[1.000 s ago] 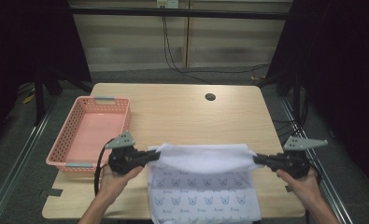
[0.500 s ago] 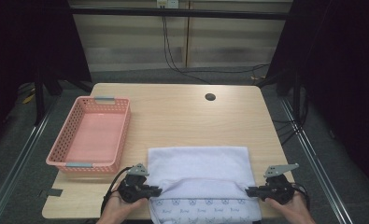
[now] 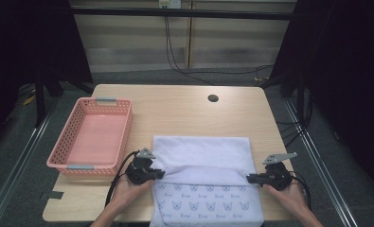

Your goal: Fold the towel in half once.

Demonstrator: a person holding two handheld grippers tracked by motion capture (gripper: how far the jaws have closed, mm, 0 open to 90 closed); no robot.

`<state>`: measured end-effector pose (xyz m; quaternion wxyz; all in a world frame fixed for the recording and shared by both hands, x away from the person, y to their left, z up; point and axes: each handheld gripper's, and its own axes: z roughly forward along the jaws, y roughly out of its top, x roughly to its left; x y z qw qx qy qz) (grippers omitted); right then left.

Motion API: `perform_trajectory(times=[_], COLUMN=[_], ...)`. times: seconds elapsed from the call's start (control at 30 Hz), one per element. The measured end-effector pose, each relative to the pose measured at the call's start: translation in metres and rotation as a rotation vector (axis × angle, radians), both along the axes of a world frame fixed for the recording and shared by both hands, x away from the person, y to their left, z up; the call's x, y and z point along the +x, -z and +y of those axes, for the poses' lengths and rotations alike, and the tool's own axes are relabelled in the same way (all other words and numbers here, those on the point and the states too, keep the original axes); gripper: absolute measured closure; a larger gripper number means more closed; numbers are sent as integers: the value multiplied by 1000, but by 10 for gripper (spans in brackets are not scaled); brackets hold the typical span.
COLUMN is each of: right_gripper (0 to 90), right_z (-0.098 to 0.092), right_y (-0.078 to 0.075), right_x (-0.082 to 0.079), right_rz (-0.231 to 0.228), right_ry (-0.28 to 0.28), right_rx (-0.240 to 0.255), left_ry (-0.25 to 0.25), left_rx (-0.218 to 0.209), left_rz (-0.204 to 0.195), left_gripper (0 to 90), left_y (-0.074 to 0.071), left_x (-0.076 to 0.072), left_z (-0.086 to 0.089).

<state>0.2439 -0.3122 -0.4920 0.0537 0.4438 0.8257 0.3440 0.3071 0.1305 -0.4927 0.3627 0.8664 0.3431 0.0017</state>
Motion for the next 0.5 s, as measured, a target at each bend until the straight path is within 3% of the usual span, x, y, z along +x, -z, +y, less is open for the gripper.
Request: perform_trajectory(times=[0.17, 0.23, 0.33, 0.37, 0.5], right_gripper=[874, 874, 874, 874, 874], right_z=[-4, -5, -6, -6, -9], right_y=[2, 3, 4, 5, 6], right_x=[20, 27, 39, 44, 67], right_rz=[-16, -22, -46, -82, -102], right_ry=[26, 36, 49, 38, 61], right_rx=[11, 9, -4, -26, -36], left_ry=[-46, -52, -83, -85, -93], left_rx=[-24, -10, -22, -17, 8], left_rz=[0, -31, -20, -31, -80], left_gripper=[861, 862, 863, 863, 863], left_y=[3, 3, 4, 5, 6], left_x=[25, 36, 54, 60, 82], left_z=[-3, -6, -10, -12, -20])
